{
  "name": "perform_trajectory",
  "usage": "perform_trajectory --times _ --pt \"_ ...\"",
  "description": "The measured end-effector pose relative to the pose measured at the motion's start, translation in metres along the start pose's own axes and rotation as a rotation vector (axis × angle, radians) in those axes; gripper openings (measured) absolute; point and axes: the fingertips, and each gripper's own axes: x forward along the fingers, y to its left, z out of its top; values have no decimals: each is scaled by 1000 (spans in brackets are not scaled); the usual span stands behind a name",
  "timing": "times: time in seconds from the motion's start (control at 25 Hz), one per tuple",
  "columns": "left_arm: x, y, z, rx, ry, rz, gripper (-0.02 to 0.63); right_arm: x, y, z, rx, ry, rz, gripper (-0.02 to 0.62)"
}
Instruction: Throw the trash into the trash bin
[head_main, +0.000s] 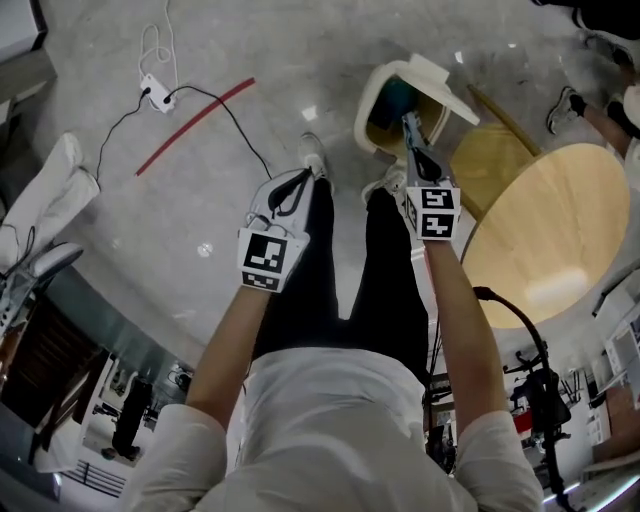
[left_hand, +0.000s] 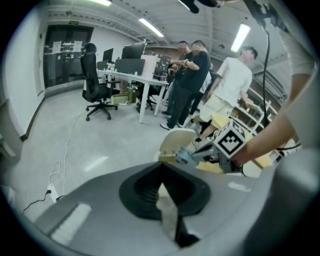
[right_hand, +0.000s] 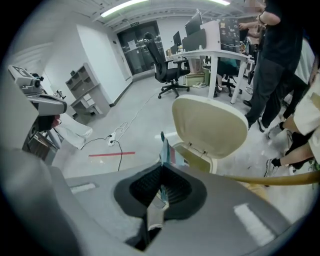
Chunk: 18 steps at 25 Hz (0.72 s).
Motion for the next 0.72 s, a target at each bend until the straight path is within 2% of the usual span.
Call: perform_trajectory --times 0.72 --pt "55 17 -72 -49 64 -12 5 93 -16 -61 65 34 10 3"
